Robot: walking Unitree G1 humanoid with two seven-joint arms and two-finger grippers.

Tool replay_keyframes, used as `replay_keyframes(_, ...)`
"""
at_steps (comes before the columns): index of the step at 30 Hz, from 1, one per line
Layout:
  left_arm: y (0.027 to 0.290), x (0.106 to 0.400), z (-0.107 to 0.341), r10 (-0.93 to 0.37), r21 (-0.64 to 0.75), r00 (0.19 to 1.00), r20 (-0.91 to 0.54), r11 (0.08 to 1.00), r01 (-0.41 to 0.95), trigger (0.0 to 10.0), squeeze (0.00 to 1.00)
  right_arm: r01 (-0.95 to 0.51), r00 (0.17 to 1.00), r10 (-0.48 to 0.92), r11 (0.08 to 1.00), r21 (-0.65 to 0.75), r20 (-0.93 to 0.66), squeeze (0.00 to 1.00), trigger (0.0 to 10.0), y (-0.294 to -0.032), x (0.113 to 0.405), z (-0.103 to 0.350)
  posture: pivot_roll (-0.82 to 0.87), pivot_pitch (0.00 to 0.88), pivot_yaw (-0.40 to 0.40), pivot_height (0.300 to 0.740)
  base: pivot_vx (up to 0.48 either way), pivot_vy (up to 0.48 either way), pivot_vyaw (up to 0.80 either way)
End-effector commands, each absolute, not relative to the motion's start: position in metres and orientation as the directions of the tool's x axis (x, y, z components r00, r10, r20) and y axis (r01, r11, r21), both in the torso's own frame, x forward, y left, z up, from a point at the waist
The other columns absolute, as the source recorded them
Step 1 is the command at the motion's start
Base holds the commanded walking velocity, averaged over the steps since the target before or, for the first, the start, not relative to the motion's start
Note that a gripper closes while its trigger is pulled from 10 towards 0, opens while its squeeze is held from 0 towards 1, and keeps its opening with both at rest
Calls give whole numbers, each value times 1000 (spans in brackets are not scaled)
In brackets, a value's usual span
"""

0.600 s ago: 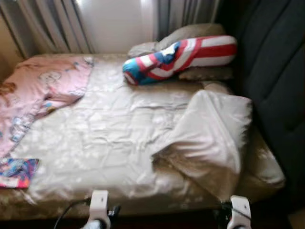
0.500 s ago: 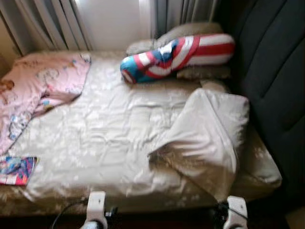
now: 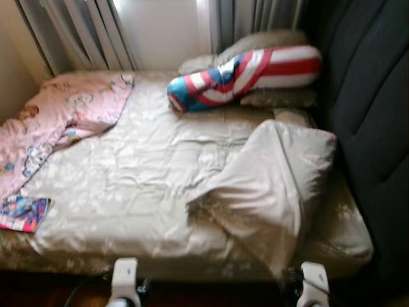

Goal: Clean up the room

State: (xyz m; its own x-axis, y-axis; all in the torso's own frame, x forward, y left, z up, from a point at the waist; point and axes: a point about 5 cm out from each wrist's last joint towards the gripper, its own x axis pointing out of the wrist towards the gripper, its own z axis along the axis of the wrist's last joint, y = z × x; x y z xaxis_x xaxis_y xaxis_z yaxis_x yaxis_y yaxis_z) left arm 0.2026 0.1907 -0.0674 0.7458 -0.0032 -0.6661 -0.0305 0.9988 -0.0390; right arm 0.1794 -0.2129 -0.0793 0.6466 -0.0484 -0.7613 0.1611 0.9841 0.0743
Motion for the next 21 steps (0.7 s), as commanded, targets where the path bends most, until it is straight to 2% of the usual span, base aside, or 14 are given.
replay_keyframes(1,196,201,-68,9,-22,737,-675,999,-32,10000,0,156,653,-39,984,84,-756,0,10000,-209,183,-78,-45,19,0,740,0,0,0)
replay_keyframes(19,200,200,-68,17,-44,740,-673,997,-63,10000,0,153,656,-38,985,83,-754,0,10000,-209,184,-78,-41,21,-4,740,0,0,0)
replay_keyframes(21,200,199,-68,15,-46,737,-675,997,-63,10000,0,153,656,-38,985,84,-754,0,10000,-209,184,-78,-43,19,-2,740,0,480,0)
